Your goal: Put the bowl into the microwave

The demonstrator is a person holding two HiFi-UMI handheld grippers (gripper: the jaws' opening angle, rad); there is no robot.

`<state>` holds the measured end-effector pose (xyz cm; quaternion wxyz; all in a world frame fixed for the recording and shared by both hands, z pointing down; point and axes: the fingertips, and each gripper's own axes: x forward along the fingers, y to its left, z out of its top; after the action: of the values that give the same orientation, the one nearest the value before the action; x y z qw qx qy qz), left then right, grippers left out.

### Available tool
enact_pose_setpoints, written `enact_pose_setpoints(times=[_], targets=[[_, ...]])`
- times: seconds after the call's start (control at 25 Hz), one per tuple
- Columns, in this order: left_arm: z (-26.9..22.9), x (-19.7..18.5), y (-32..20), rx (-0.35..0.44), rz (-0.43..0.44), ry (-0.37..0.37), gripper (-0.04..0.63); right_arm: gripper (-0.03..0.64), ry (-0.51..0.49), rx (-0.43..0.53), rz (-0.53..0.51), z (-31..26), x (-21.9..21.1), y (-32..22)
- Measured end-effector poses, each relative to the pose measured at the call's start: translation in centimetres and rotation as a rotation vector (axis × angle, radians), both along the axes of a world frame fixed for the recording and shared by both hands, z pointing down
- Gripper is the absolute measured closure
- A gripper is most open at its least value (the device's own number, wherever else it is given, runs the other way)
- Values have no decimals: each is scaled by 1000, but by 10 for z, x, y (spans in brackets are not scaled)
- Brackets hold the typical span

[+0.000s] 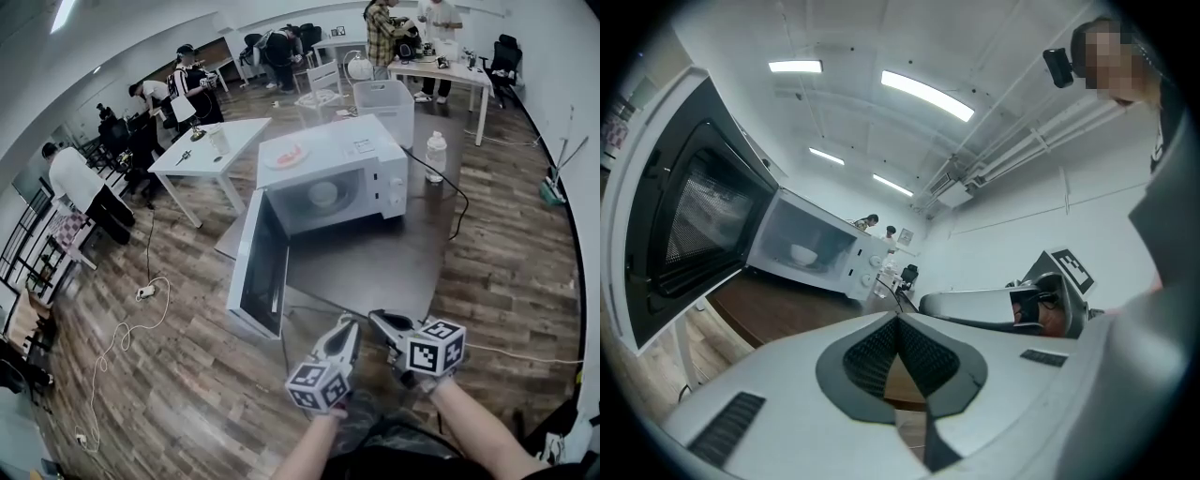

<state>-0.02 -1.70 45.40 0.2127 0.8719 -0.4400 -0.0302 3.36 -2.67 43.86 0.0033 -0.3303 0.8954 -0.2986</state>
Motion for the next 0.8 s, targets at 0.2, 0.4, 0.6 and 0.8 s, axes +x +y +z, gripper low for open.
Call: enact_pose_setpoints(times=[0.2,0.4,0.6,0.8], targets=[[1,2,-1,-5,4,4,594,617,1,-9,4,2,0,-1],[-1,4,-6,0,7,14,594,617,9,-6,12,3,2,-4],[1,2,-11,-3,3,21,594,617,13,-9,13,4,1,-7],[0,0,-17,-1,-6,24,594,617,20,-6,16,4,4,-13]])
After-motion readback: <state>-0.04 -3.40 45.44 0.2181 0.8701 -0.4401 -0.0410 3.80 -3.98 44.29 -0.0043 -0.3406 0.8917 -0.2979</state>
